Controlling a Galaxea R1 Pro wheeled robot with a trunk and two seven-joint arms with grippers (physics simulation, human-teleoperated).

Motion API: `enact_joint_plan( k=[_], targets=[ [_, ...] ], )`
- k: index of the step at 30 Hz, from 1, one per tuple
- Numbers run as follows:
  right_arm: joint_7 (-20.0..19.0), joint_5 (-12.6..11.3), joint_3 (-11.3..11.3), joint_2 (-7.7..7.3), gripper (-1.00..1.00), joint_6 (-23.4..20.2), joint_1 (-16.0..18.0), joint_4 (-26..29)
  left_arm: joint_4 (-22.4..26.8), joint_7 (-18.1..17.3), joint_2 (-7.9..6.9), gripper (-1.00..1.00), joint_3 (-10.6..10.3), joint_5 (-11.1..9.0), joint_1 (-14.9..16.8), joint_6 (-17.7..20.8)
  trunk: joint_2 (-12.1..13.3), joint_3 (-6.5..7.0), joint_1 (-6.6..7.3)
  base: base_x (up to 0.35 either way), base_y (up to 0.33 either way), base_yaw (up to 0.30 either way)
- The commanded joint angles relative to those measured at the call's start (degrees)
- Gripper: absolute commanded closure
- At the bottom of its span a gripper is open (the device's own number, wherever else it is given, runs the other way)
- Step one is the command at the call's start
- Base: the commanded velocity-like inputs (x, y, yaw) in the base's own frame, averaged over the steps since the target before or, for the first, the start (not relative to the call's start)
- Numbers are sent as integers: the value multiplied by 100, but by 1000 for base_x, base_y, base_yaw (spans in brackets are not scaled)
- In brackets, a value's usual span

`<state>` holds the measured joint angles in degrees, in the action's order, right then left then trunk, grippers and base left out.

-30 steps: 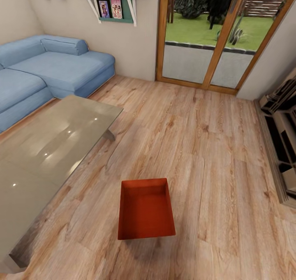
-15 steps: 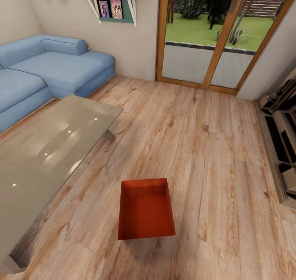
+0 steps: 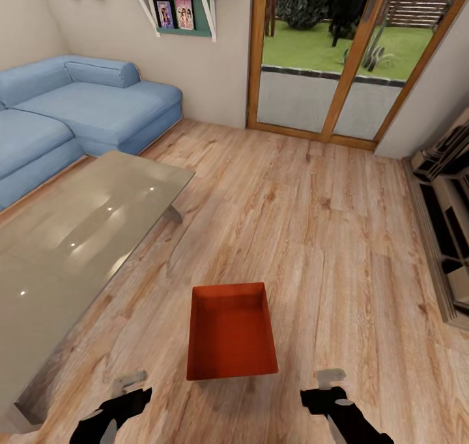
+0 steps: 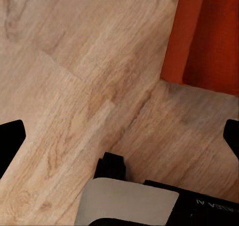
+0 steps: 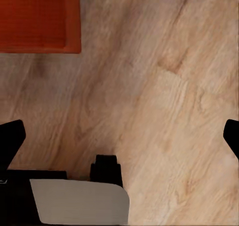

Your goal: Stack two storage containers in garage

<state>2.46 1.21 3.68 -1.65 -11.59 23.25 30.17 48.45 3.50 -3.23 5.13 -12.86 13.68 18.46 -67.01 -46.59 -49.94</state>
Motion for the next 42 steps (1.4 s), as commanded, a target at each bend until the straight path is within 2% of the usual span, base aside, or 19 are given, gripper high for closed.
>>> enact_joint_plan(
  k=[1,4,5,8,9,10,11,12,15,21,26,28,35,42],
  targets=[
    [26,12,35,-2,-100,-72,47,95,43,40,13,-100,-6,-61,18,91,-3,-4,0,0,0,0],
    [55,5,27,79,-100,-260,408,426,124,57,126,-100,-11,-61,322,263,-3,-4,0,0,0,0],
    [113,-7,21,196,-100,-285,698,454,98,62,176,-100,-12,-56,565,293,-3,-4,0,0,0,0],
    [227,-22,-93,312,-100,-266,1244,146,-69,168,331,-100,-31,-30,1045,320,-3,-4,0,0,0,0],
    [258,-24,-264,355,-100,-99,1620,-335,-387,394,529,-100,-46,-12,1411,317,-3,-4,0,0,0,0],
    [264,-24,-320,370,-100,-10,1728,-506,-521,468,594,-100,-50,-4,1539,306,-3,-4,0,0,0,0],
    [285,-17,-468,470,-100,439,2002,-1028,-1054,644,802,-100,-63,39,1999,271,-3,-4,0,0,0,0],
    [296,-17,-522,554,-100,721,2095,-1233,-1366,704,877,-100,-68,64,2260,257,-3,-4,0,0,0,0],
    [306,23,-550,659,-100,1023,2172,-1441,-1831,753,954,-100,-72,85,2501,234,-3,-4,0,0,0,0],
    [287,62,-544,687,-100,1044,2191,-1518,-2154,765,972,-100,-90,214,2564,106,-3,-4,0,0,0,0],
    [303,51,-539,685,-100,919,2193,-1550,-2202,779,967,-100,-99,587,2569,59,-3,-4,0,0,0,0],
    [306,53,-537,686,-100,814,2193,-1555,-2206,792,965,-100,-100,657,2570,42,-3,-4,0,0,0,0],
    [270,81,-536,651,-100,654,2193,-1709,-2208,819,970,-100,-96,702,2570,-244,-3,-4,0,0,0,35],
    [256,105,-531,609,-100,632,2193,-1742,-2208,829,959,-100,-84,692,2570,-296,-3,-4,0,0,0,164]
  ],
)
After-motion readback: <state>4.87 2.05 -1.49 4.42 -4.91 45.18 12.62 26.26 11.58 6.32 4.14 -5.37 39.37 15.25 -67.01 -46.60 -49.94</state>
